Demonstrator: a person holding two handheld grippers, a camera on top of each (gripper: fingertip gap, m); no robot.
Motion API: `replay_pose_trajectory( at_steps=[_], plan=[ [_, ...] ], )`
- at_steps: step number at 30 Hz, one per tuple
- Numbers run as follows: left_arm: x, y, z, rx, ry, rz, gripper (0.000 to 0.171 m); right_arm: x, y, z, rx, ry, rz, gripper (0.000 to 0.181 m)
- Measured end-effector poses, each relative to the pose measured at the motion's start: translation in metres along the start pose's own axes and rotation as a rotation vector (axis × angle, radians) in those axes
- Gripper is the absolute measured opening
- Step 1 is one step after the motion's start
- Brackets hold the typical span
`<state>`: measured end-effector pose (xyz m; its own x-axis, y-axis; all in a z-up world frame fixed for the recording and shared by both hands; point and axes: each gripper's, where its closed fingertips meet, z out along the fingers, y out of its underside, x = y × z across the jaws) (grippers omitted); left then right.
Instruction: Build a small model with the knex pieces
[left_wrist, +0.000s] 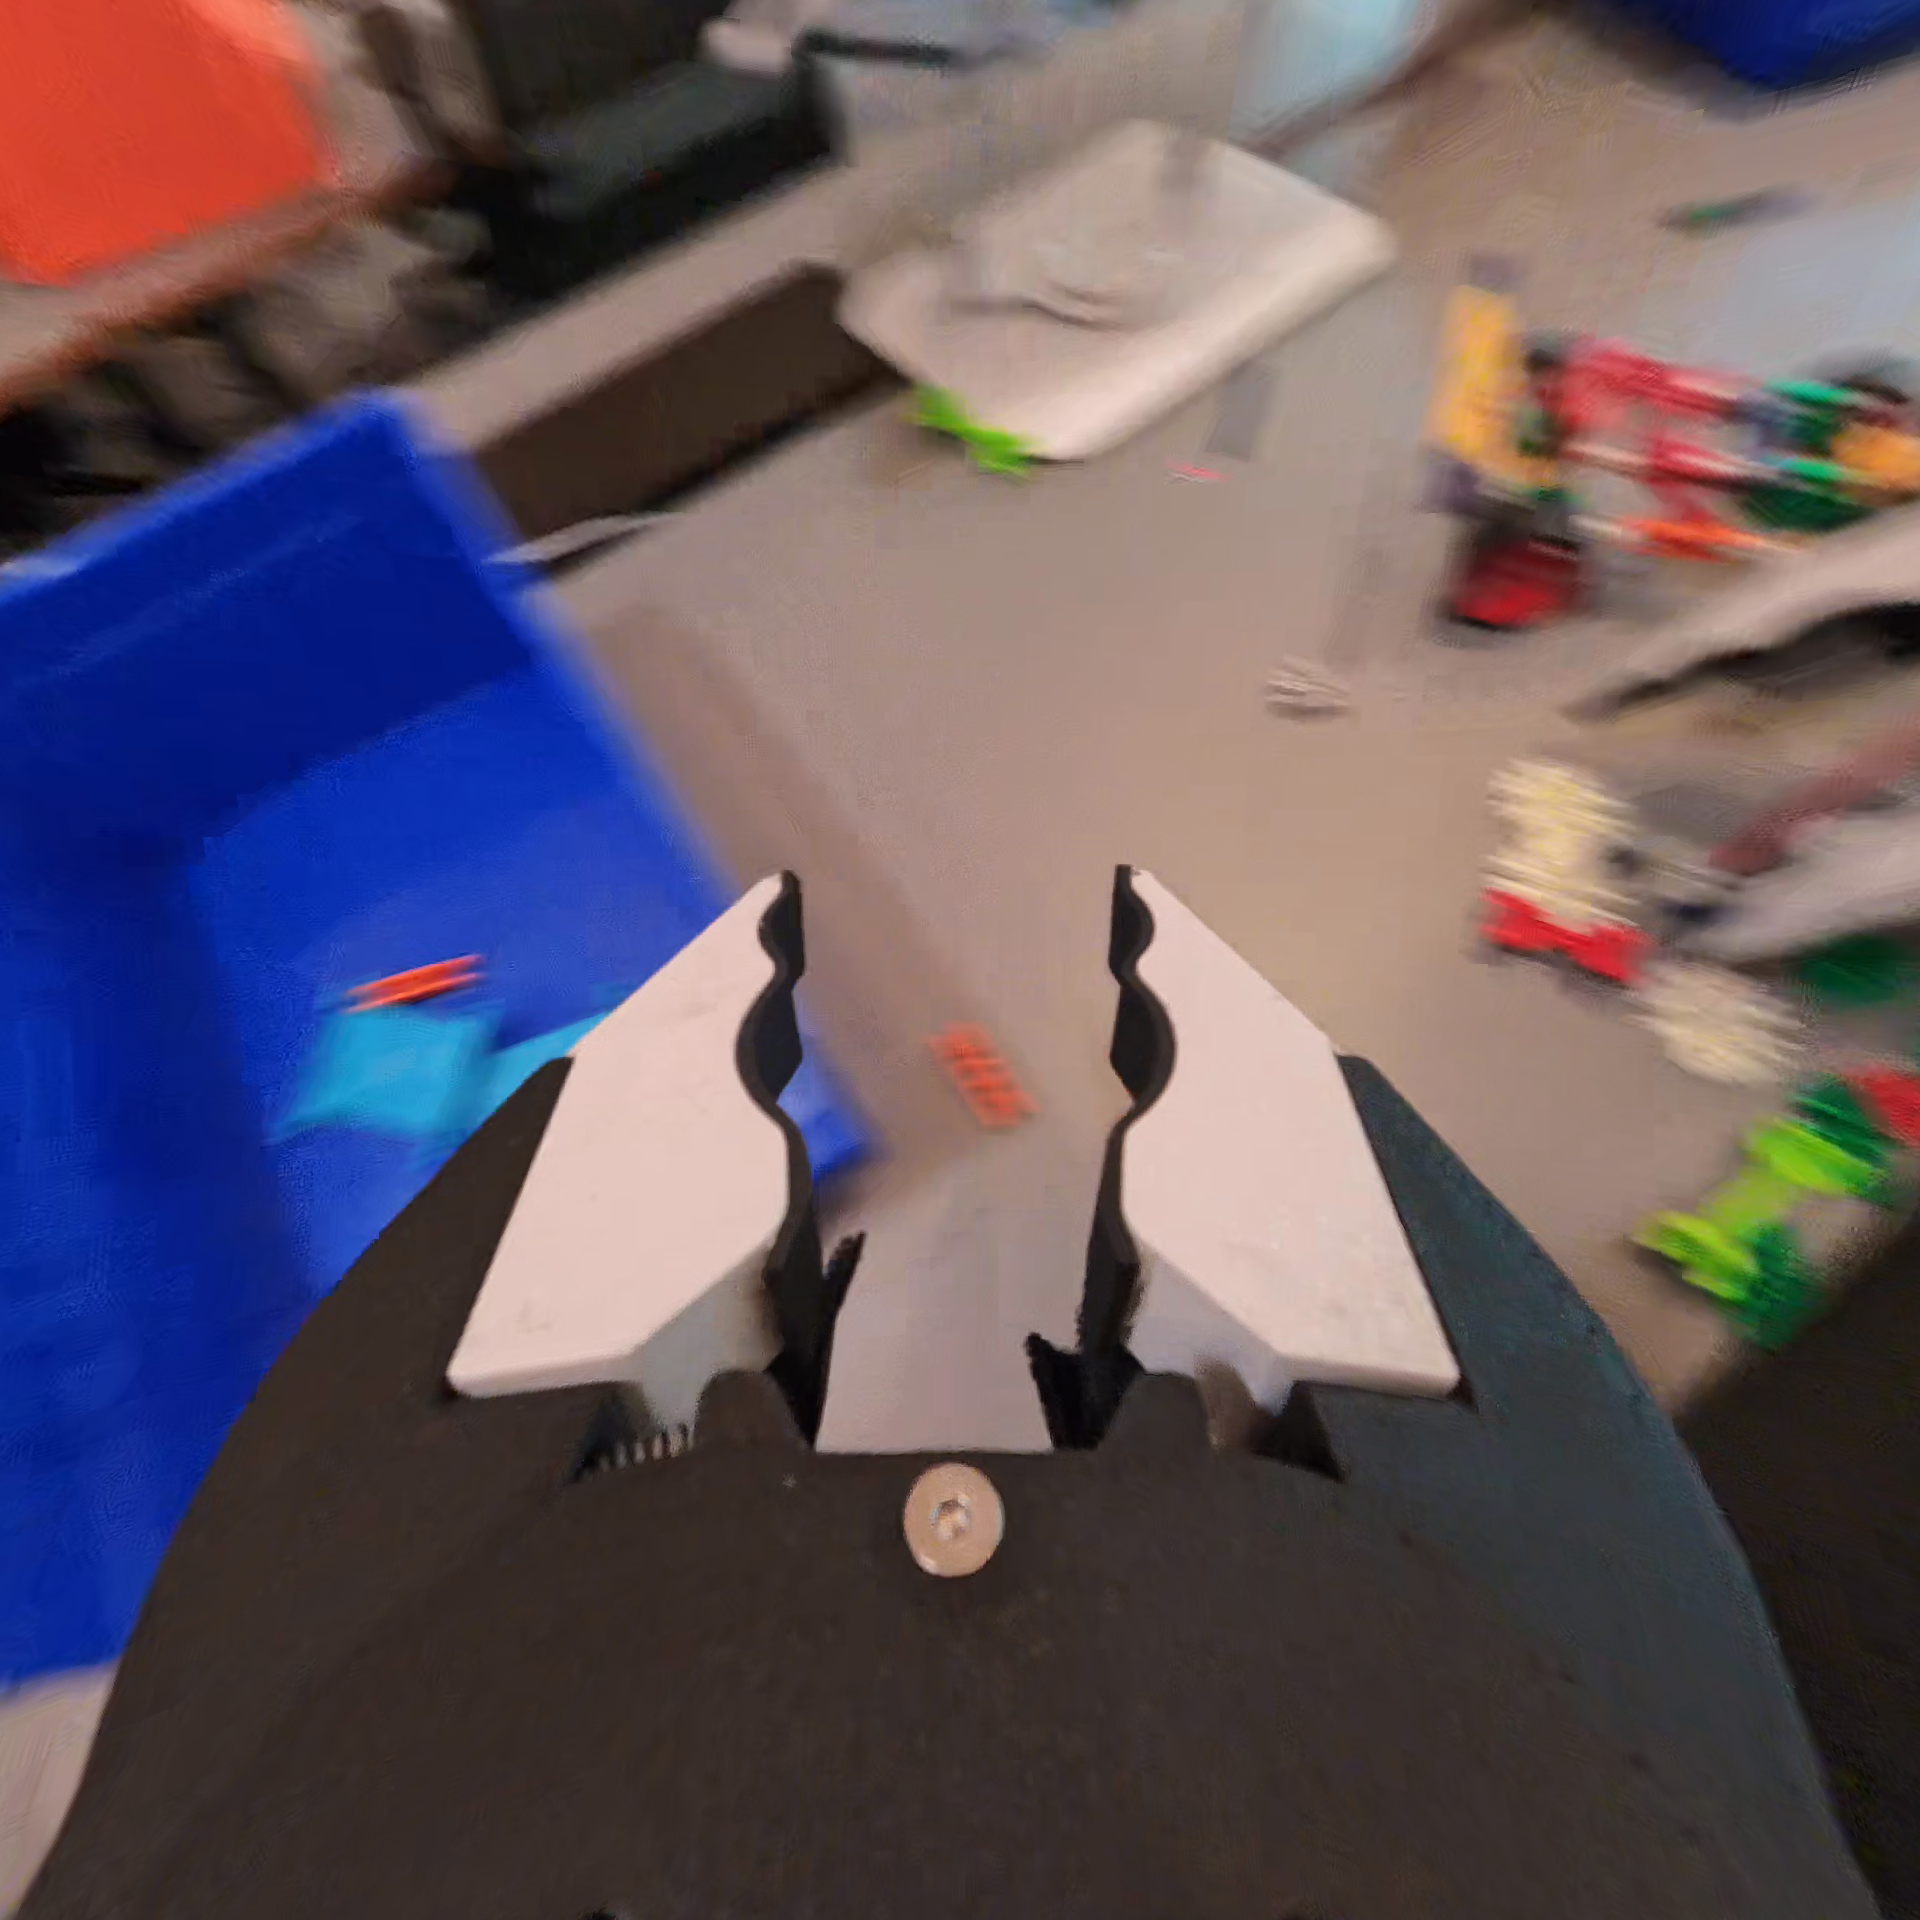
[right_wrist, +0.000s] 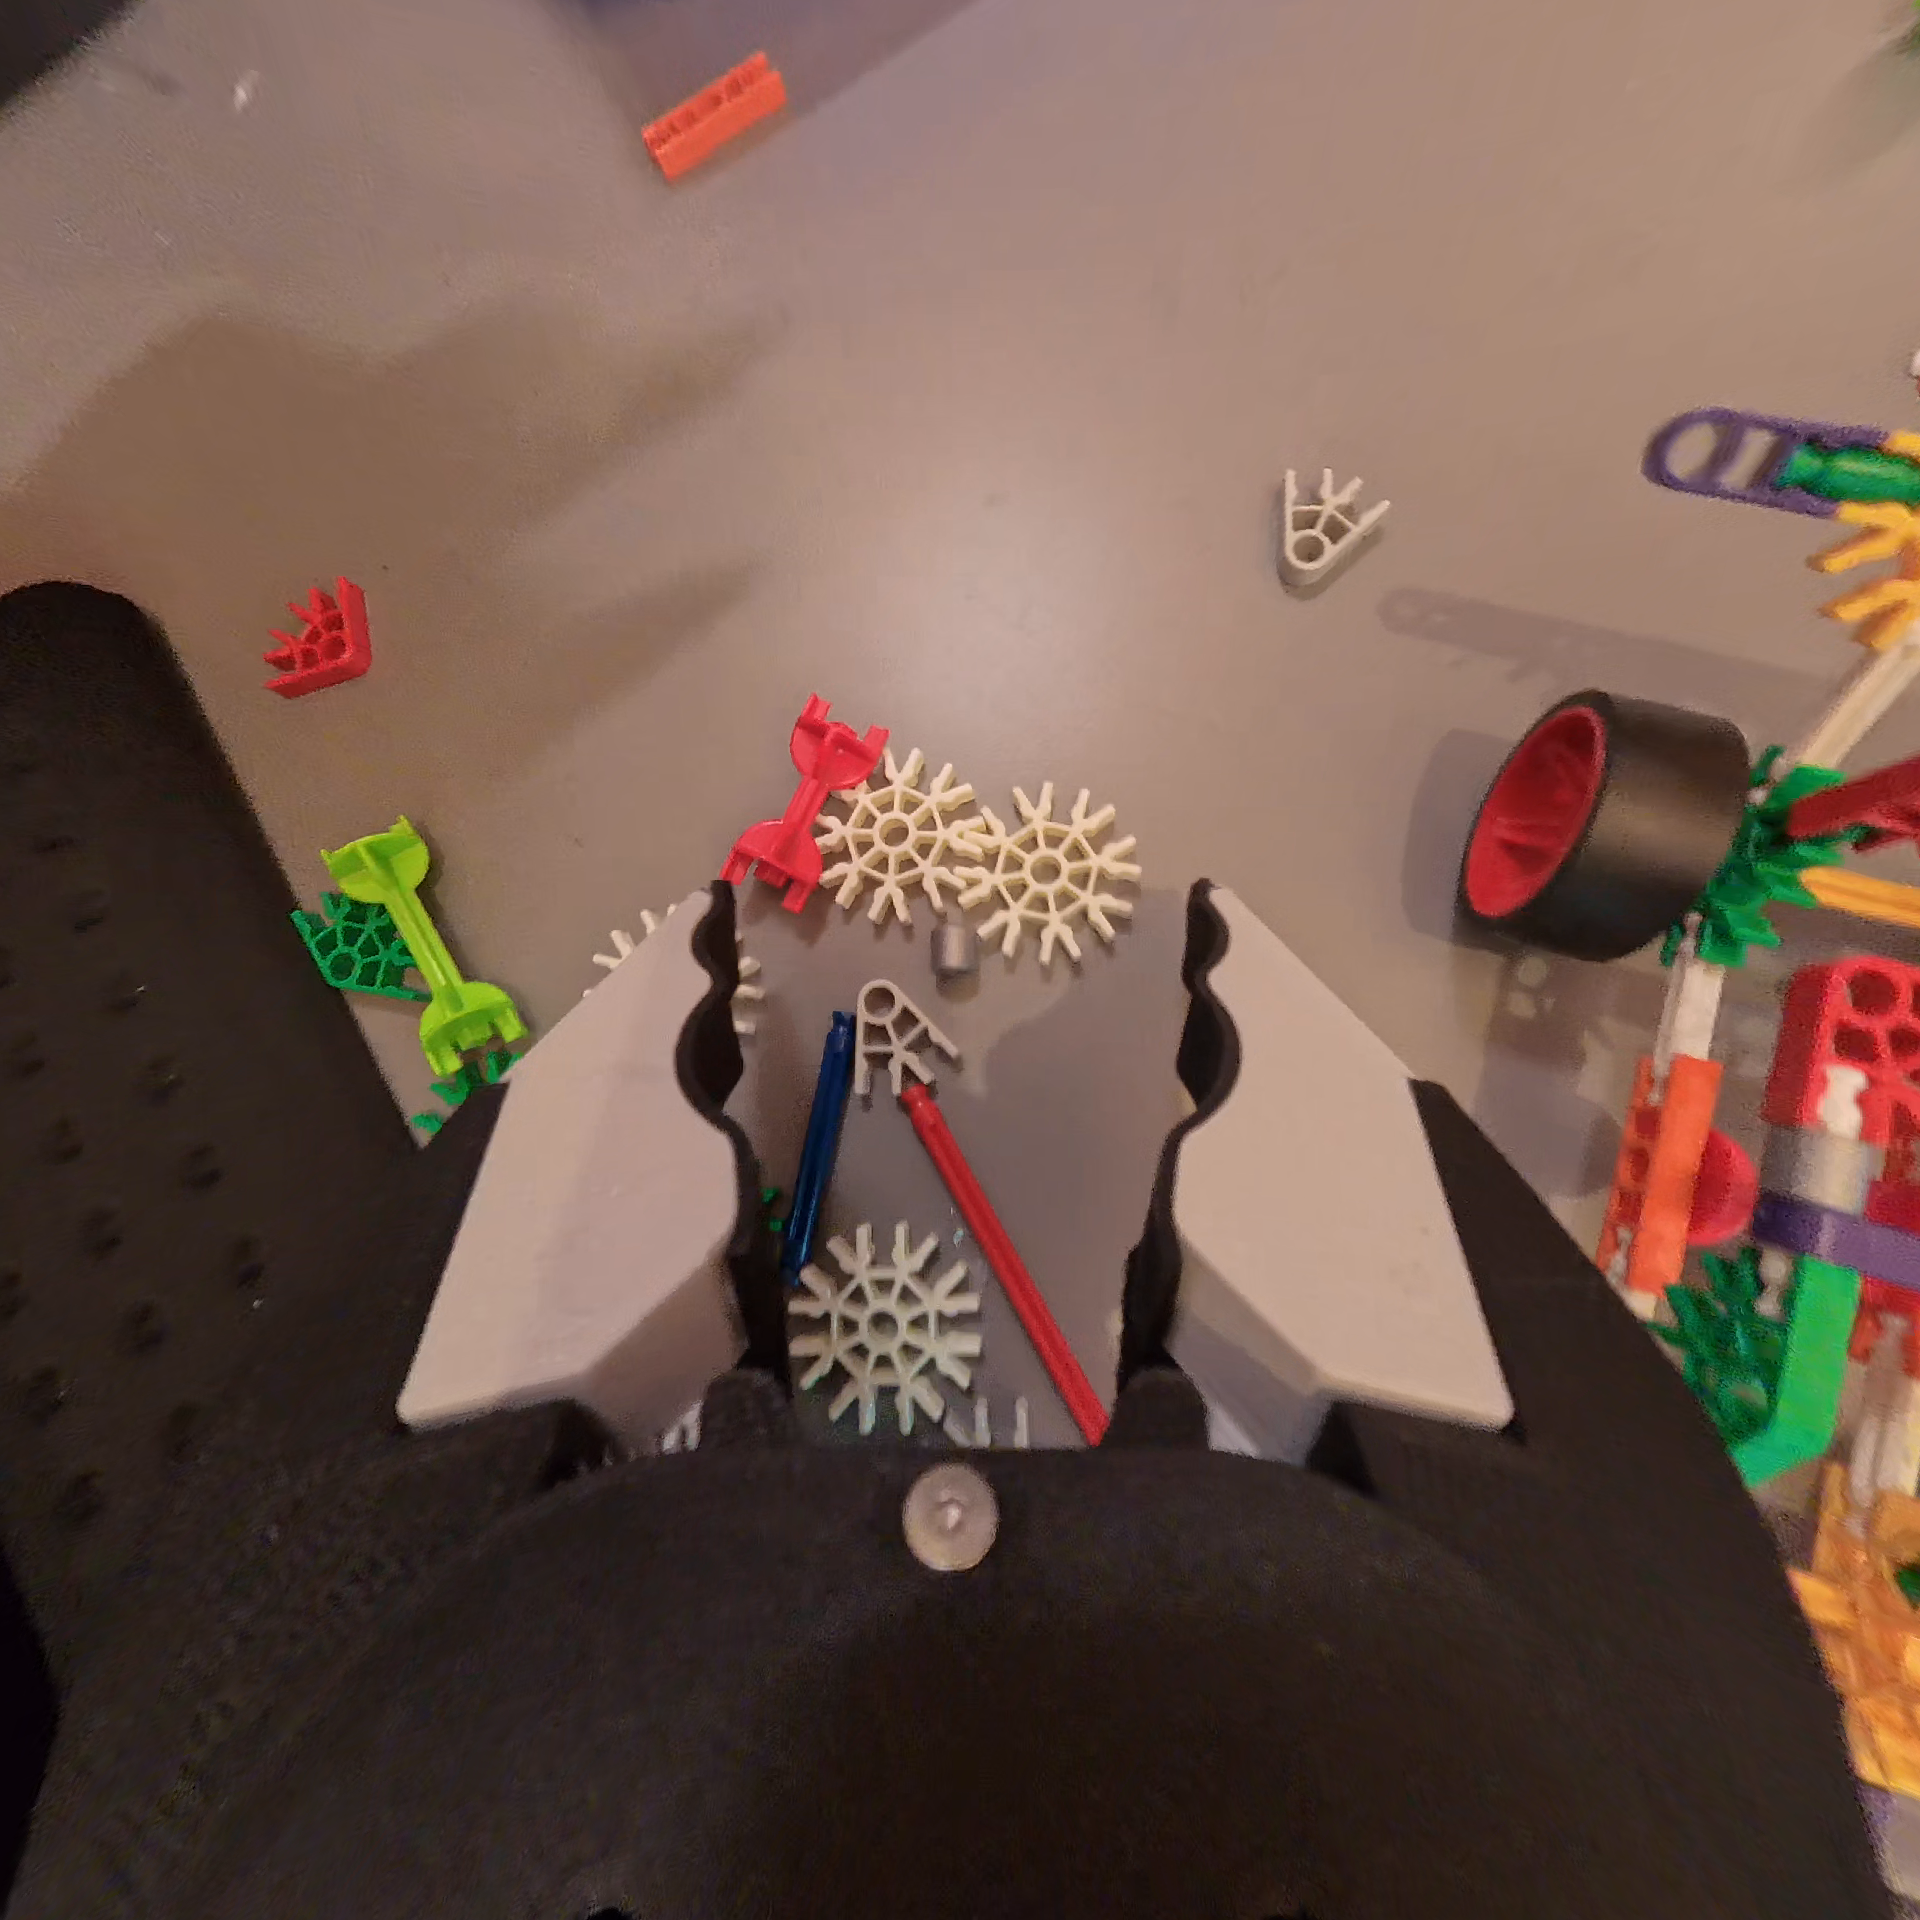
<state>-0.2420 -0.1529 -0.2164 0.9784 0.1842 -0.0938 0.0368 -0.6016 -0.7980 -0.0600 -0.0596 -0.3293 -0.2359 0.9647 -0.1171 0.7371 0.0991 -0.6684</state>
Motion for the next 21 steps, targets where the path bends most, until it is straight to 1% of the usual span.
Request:
replay_pose_trajectory(
  at_steps=[2, 3, 5, 6, 7, 8, 9, 10, 11, 12, 13, 16, 18, 19, 21],
  plan=[
    [0.077, 0.014, 0.025, -0.080, 0.198, 0.079, 0.064, 0.003, 0.005, -0.007, 0.013, -0.012, 0.033, 0.081],
    [0.108, 0.025, 0.038, -0.119, 0.262, 0.122, 0.069, 0.005, 0.008, -0.011, 0.021, -0.011, 0.043, 0.080],
    [0.151, 0.048, 0.060, -0.182, 0.340, 0.159, 0.077, 0.007, 0.012, -0.017, 0.041, -0.006, 0.056, 0.078],
    [0.165, 0.058, 0.069, -0.214, 0.366, 0.154, 0.081, 0.007, 0.015, -0.019, 0.042, -0.010, 0.068, 0.078],
    [0.176, 0.064, 0.075, -0.229, 0.385, 0.144, 0.078, 0.006, 0.016, -0.021, 0.047, -0.012, 0.078, 0.078],
    [0.183, 0.072, 0.081, -0.247, 0.396, 0.150, 0.074, 0.006, 0.016, -0.023, 0.060, -0.009, 0.084, 0.076],
    [0.187, 0.077, 0.086, -0.260, 0.403, 0.151, 0.075, 0.005, 0.017, -0.025, 0.071, -0.006, 0.088, 0.074],
    [0.193, 0.072, 0.087, -0.219, 0.428, 0.141, 0.064, 0.004, 0.017, -0.026, 0.076, -0.003, 0.094, 0.073],
    [0.199, 0.070, 0.087, -0.216, 0.455, 0.124, 0.052, 0.004, 0.018, -0.026, 0.079, -0.002, 0.100, 0.073],
    [0.200, 0.069, 0.089, -0.210, 0.452, 0.120, 0.041, 0.003, 0.019, -0.027, 0.084, -0.001, 0.106, 0.072],
    [0.201, 0.068, 0.091, -0.198, 0.454, 0.129, 0.038, 0.003, 0.019, -0.028, 0.090, 0.001, 0.109, 0.071],
    [0.202, 0.066, 0.092, -0.180, 0.458, 0.123, 0.038, 0.004, 0.019, -0.029, 0.101, 0.002, 0.115, 0.069],
    [0.196, 0.056, 0.085, -0.139, 0.441, 0.114, 0.038, 0.006, 0.019, -0.030, 0.103, 0.003, 0.114, 0.068],
    [0.186, 0.048, 0.079, -0.117, 0.409, 0.112, 0.038, 0.006, 0.018, -0.031, 0.107, 0.002, 0.115, 0.068],
    [0.151, 0.029, 0.060, -0.073, 0.314, 0.112, 0.038, 0.006, 0.016, -0.031, 0.110, -0.003, 0.112, 0.069]
  ],
)
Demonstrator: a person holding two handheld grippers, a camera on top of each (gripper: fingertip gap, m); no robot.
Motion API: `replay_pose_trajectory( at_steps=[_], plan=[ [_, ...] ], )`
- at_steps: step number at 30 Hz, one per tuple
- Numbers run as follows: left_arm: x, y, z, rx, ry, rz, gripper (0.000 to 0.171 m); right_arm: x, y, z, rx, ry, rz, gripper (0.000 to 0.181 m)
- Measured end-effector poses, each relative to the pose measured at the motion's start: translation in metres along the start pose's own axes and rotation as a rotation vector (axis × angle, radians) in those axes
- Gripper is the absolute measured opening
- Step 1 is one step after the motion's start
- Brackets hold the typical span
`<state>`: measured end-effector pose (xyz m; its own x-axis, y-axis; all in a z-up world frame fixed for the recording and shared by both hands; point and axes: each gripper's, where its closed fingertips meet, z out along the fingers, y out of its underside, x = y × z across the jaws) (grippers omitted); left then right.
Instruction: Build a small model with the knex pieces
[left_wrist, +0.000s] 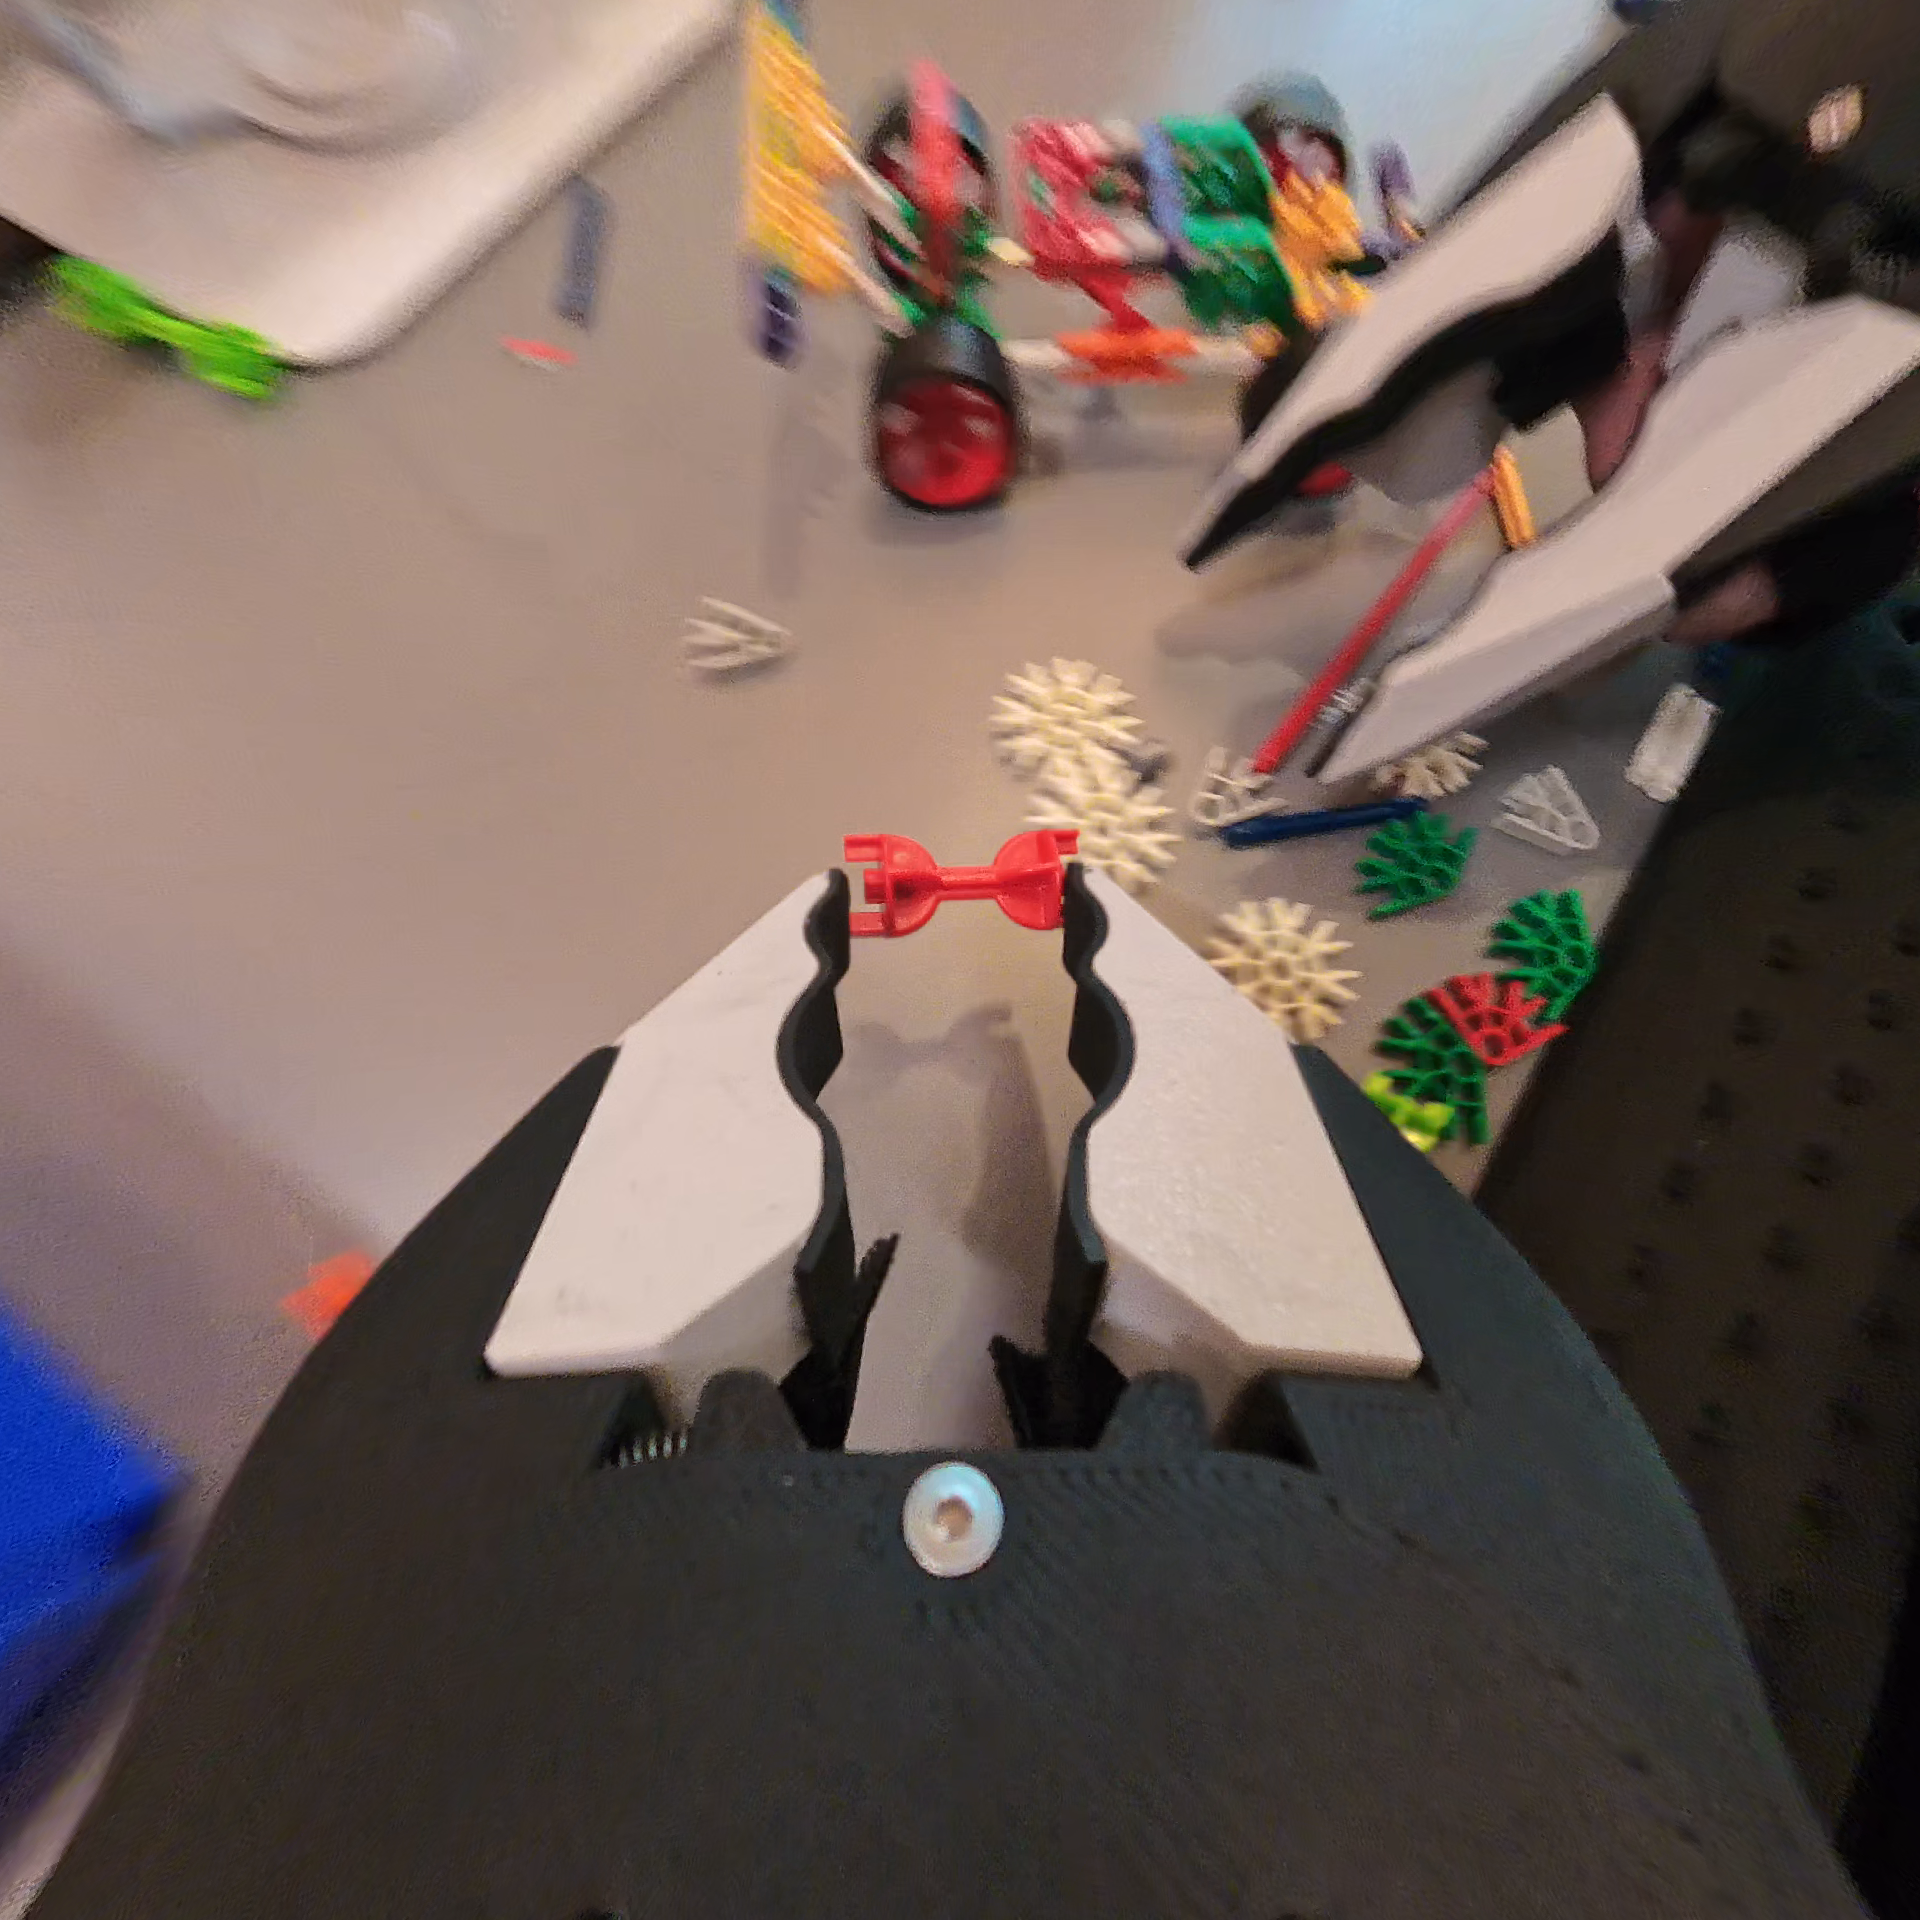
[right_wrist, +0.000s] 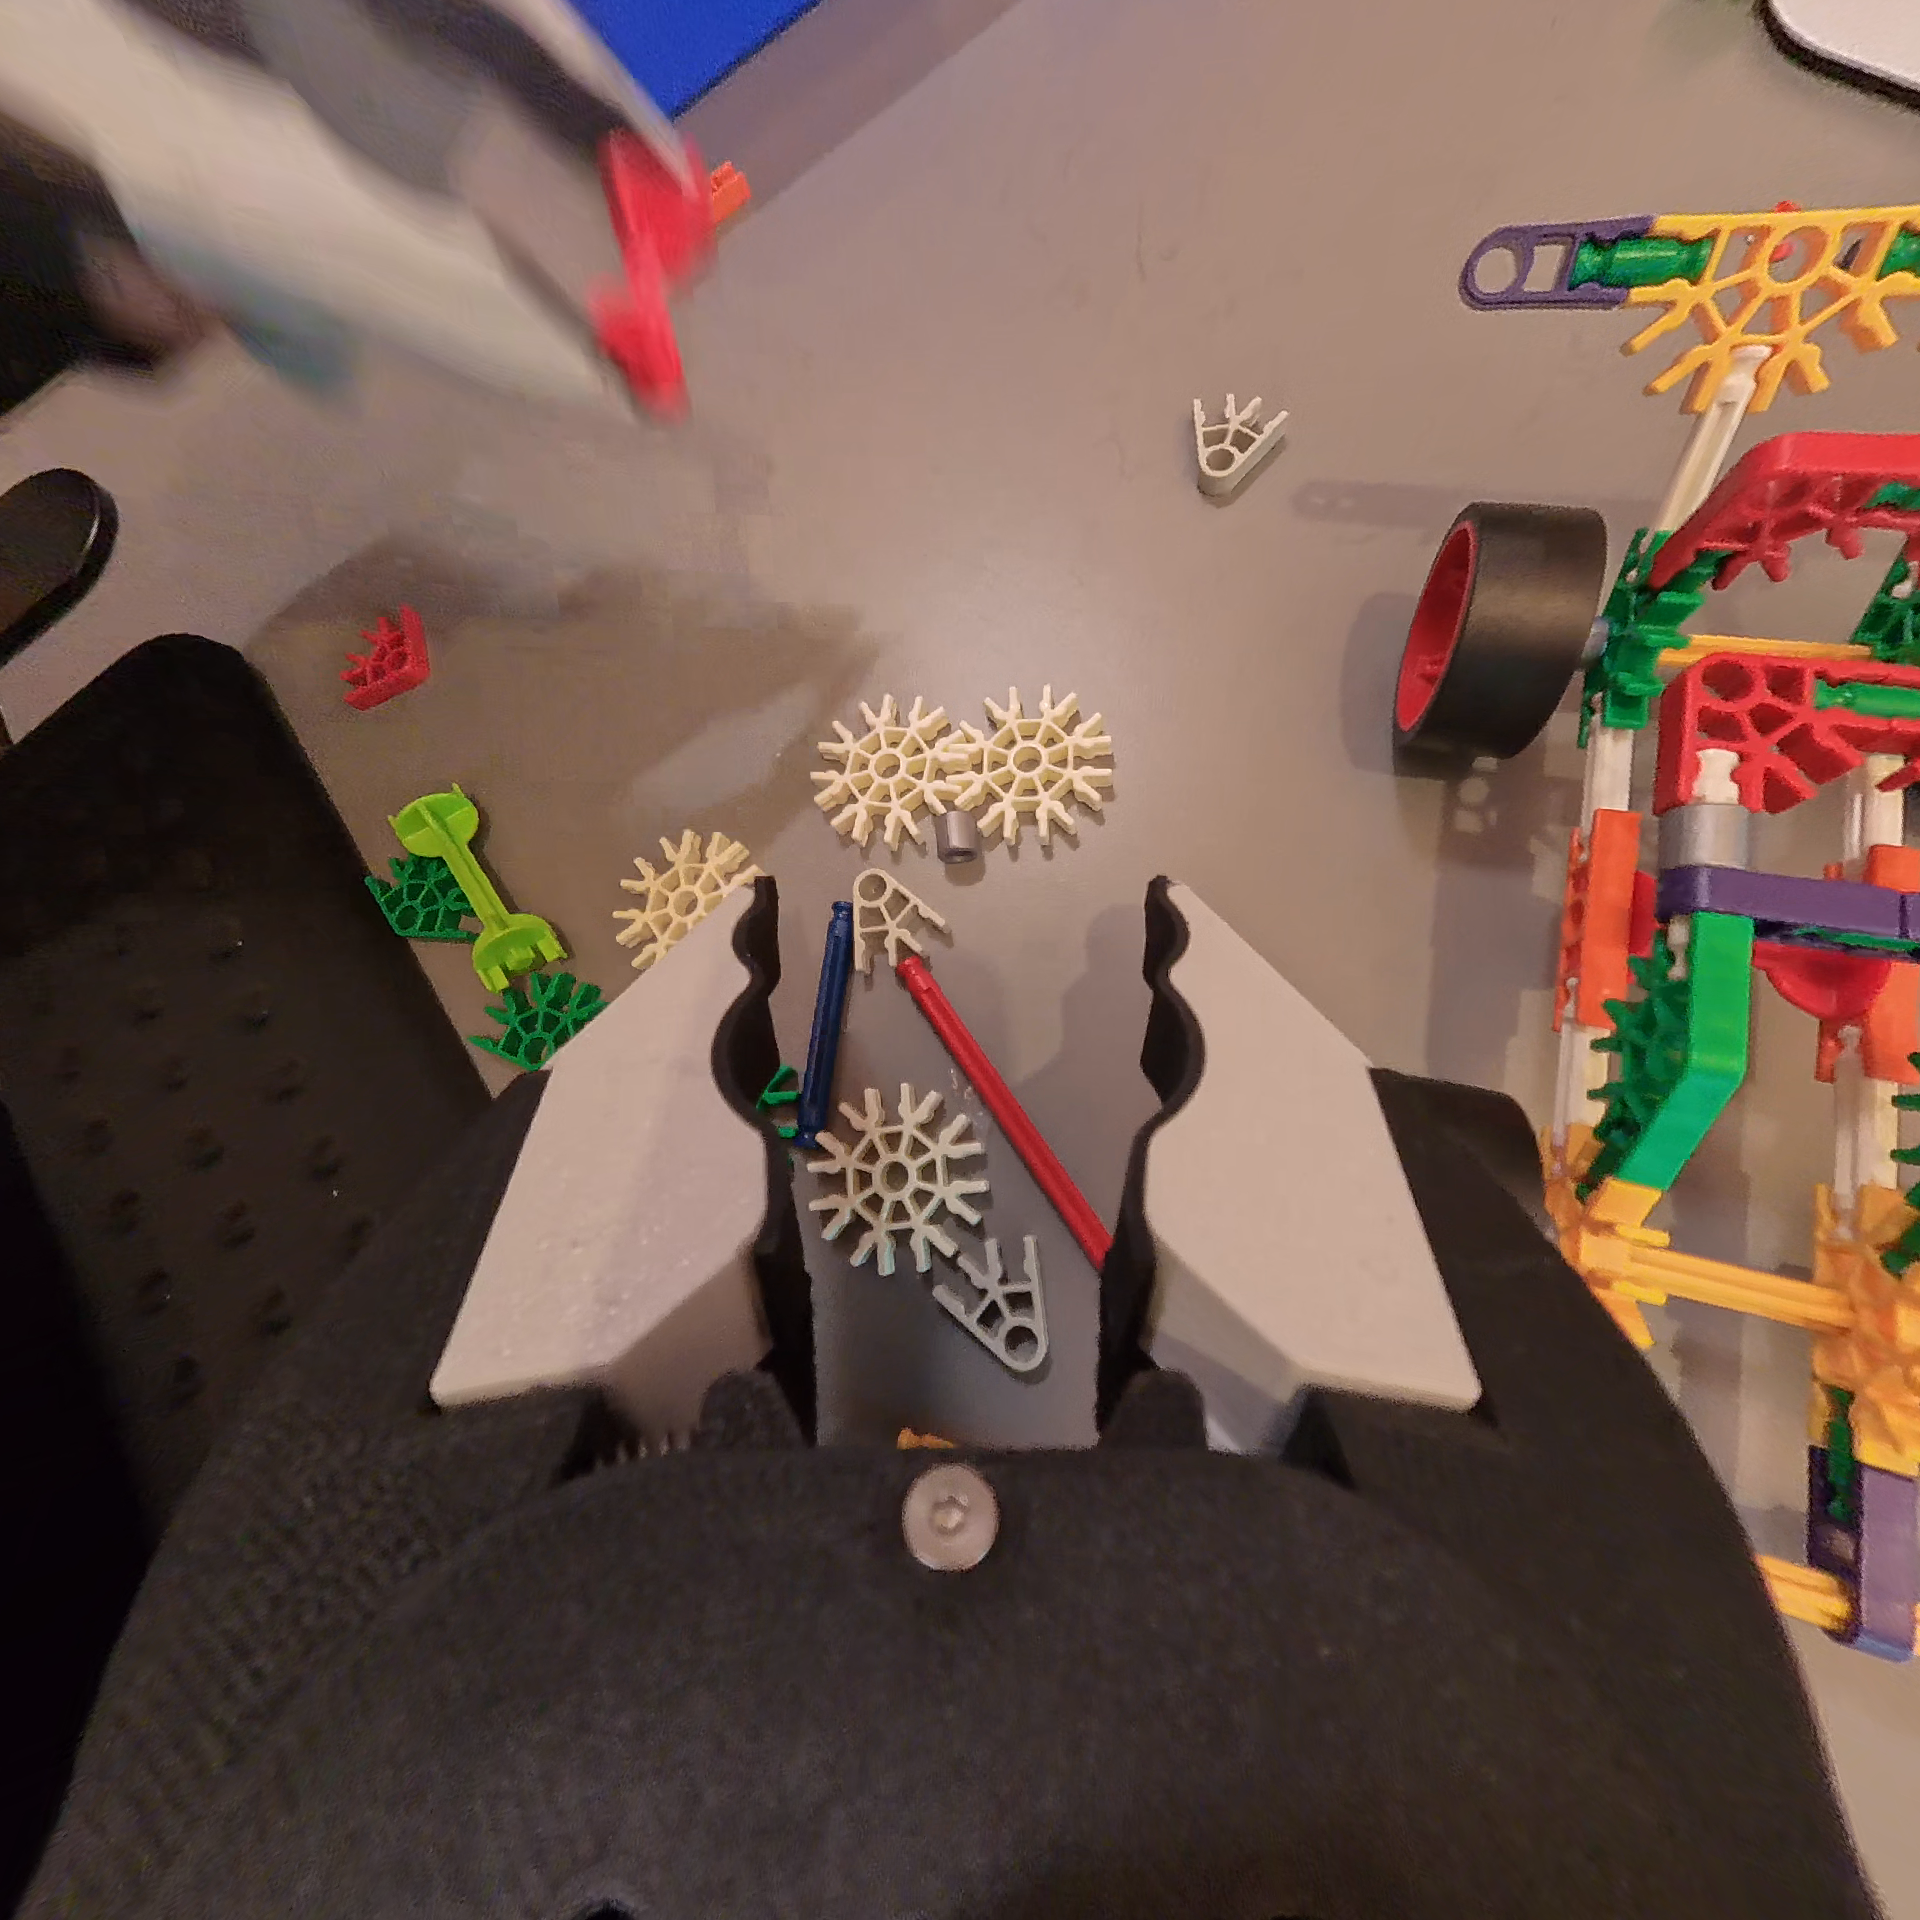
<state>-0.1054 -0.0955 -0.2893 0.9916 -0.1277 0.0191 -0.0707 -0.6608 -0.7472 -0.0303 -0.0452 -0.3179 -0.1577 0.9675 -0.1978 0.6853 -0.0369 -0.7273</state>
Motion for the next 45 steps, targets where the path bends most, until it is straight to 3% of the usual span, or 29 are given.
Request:
replay_pose_trajectory(
  at_steps=[4, 8, 9, 10, 11, 13, 16, 19, 22, 23, 24, 25, 30, 31, 32, 34, 38, 39, 41, 44, 45],
  plan=[
    [-0.107, -0.010, -0.090, 0.036, -0.331, -0.023, 0.037, -0.008, -0.003, 0.006, -0.013, -0.020, -0.022, 0.069],
    [-0.203, 0.030, -0.147, -0.017, -0.497, -0.149, 0.038, -0.013, -0.005, 0.012, -0.028, 0.006, -0.059, 0.072],
    [-0.216, 0.043, -0.151, -0.044, -0.496, -0.190, 0.047, -0.012, -0.005, 0.014, -0.034, 0.015, -0.065, 0.073],
    [-0.227, 0.054, -0.156, -0.062, -0.520, -0.247, 0.074, -0.010, -0.004, 0.017, -0.051, 0.033, -0.067, 0.075],
    [-0.232, 0.055, -0.162, -0.045, -0.541, -0.274, 0.082, -0.005, -0.003, 0.021, -0.071, 0.054, -0.067, 0.077],
    [-0.219, 0.044, -0.165, -0.006, -0.547, -0.226, 0.075, 0.002, -0.002, 0.029, -0.098, 0.076, -0.058, 0.078],
    [-0.166, 0.021, -0.141, -0.005, -0.467, -0.097, 0.064, 0.009, -0.002, 0.039, -0.128, 0.097, -0.057, 0.076],
    [-0.122, 0.039, -0.099, -0.103, -0.363, -0.072, 0.055, 0.008, -0.006, 0.046, -0.148, 0.103, -0.076, 0.075],
    [-0.104, 0.066, -0.067, -0.144, -0.309, -0.160, 0.053, 0.002, -0.009, 0.050, -0.150, 0.091, -0.091, 0.061],
    [-0.103, 0.077, -0.058, -0.177, -0.317, -0.171, 0.052, 0.001, -0.010, 0.051, -0.151, 0.090, -0.100, 0.060],
    [-0.102, 0.089, -0.050, -0.220, -0.320, -0.174, 0.053, -0.002, -0.010, 0.052, -0.151, 0.078, -0.106, 0.040],
    [-0.102, 0.096, -0.043, -0.232, -0.319, -0.188, 0.051, -0.005, -0.010, 0.053, -0.147, 0.061, -0.104, 0.036],
    [-0.113, 0.095, -0.026, -0.157, -0.354, -0.270, 0.028, -0.010, -0.011, 0.054, -0.138, 0.037, -0.104, 0.033],
    [-0.112, 0.092, -0.022, -0.140, -0.339, -0.279, 0.014, -0.012, -0.012, 0.054, -0.136, 0.028, -0.111, 0.013],
    [-0.115, 0.091, -0.021, -0.132, -0.356, -0.277, 0.003, -0.013, -0.014, 0.053, -0.126, 0.025, -0.123, 0.007],
    [-0.117, 0.088, -0.018, -0.106, -0.366, -0.272, 0.000, -0.015, -0.013, 0.055, -0.129, 0.016, -0.139, 0.000],
    [-0.104, 0.080, -0.016, -0.057, -0.305, -0.220, 0.000, -0.019, -0.017, 0.055, -0.113, -0.005, -0.137, 0.000],
    [-0.101, 0.077, -0.019, -0.061, -0.311, -0.189, 0.000, -0.019, -0.023, 0.053, -0.079, -0.005, -0.134, 0.007],
    [-0.094, 0.070, -0.023, -0.054, -0.302, -0.151, 0.000, -0.013, -0.033, 0.053, -0.043, 0.019, -0.133, 0.046],
    [-0.091, 0.059, -0.026, -0.014, -0.281, -0.163, 0.000, -0.007, -0.028, 0.068, -0.118, 0.005, -0.151, 0.053],
    [-0.091, 0.060, -0.025, -0.030, -0.279, -0.153, 0.000, -0.006, -0.028, 0.073, -0.123, 0.006, -0.166, 0.045]
  ],
)
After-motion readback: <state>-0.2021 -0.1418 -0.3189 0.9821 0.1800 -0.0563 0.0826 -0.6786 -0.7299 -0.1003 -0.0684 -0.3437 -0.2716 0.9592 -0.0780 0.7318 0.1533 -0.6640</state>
